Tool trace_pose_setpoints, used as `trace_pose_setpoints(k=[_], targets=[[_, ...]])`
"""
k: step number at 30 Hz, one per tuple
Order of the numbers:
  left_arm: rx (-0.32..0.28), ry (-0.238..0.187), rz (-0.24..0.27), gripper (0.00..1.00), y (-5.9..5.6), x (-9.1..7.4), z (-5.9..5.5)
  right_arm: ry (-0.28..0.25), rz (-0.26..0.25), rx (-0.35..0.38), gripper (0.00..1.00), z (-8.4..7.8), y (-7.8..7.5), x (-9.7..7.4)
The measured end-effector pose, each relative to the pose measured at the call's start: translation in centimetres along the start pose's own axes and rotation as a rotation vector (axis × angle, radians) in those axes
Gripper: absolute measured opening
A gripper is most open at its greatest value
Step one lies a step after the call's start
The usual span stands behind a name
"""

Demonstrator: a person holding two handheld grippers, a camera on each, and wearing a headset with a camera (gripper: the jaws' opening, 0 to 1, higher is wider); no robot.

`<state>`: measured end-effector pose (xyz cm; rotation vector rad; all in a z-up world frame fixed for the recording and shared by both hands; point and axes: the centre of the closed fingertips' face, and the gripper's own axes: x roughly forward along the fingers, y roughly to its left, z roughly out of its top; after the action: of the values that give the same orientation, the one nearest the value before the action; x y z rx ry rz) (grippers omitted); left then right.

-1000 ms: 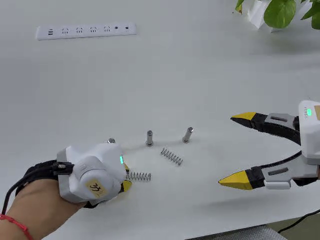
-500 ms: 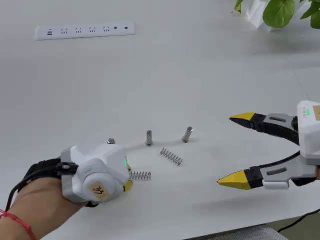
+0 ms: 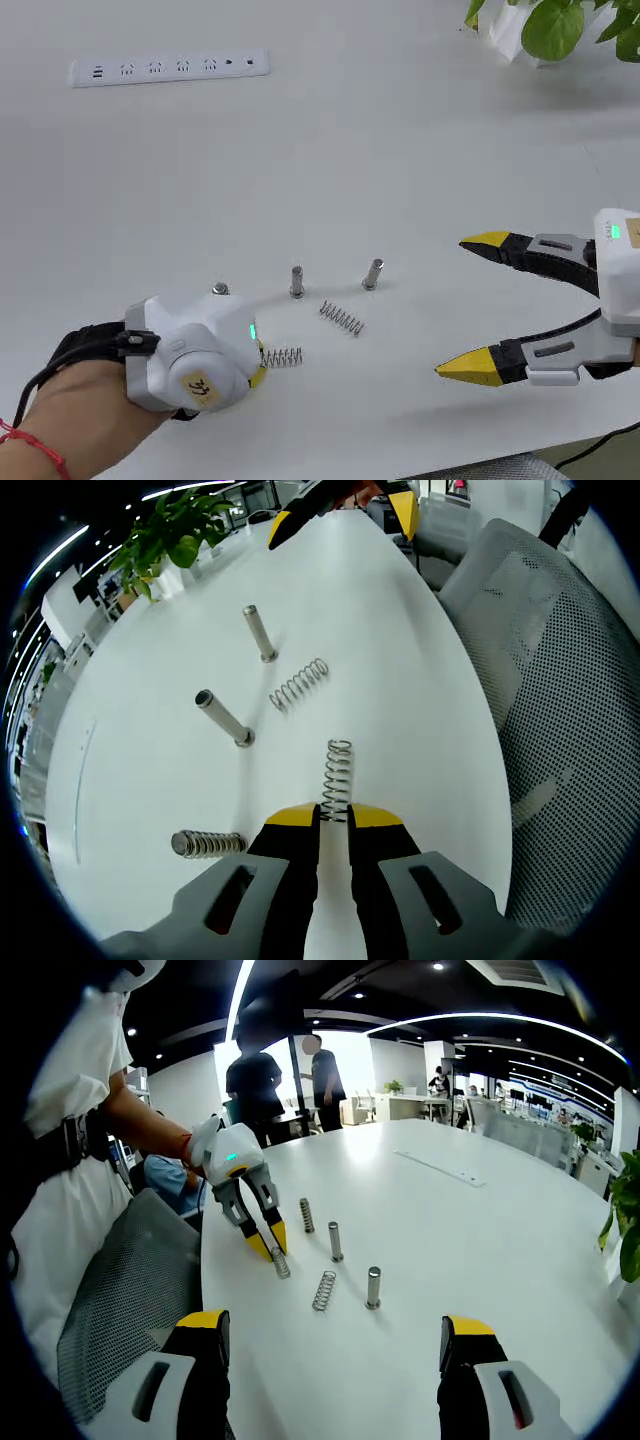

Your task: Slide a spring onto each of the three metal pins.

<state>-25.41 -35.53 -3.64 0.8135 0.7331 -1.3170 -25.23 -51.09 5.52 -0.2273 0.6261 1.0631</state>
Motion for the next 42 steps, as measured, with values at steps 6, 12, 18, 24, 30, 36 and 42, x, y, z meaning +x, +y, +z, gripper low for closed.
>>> trace_pose_setpoints(k=[6, 12, 18, 24, 30, 36, 42], targets=[[-0.004, -0.011, -0.012, 0.07, -0.3, 0.0, 0.2, 0.004, -0.001, 0.000, 0.86, -0.1, 0.0, 0.0], [-0.023, -0.033, -0.011, 0.07, -0.4, -0.1, 0.4, 0.007, 0.004, -0.003, 0.86, 0.0, 0.1, 0.2], [-0.038, -0.046, -0.014, 0.07, -0.6, -0.4, 0.5, 0.007, 0.005, -0.008, 0.85, 0.2, 0.1, 0.3], [-0.043, -0.054, -0.017, 0.07, -0.8, -0.4, 0.4, 0.004, 0.008, -0.012, 0.85, 0.4, 0.3, 0.3], [-0.054, -0.075, -0.017, 0.07, -0.9, -0.8, 0.7, 0.006, 0.009, -0.013, 0.85, 0.5, 0.4, 0.3], [-0.082, -0.120, -0.013, 0.07, -1.0, -1.7, 1.4, 0.007, 0.009, -0.021, 0.85, 0.8, 0.4, 0.2], [-0.143, -0.214, 0.011, 0.07, -0.6, -3.5, 3.0, -0.009, 0.014, -0.034, 0.84, 2.1, 0.6, 0.0]])
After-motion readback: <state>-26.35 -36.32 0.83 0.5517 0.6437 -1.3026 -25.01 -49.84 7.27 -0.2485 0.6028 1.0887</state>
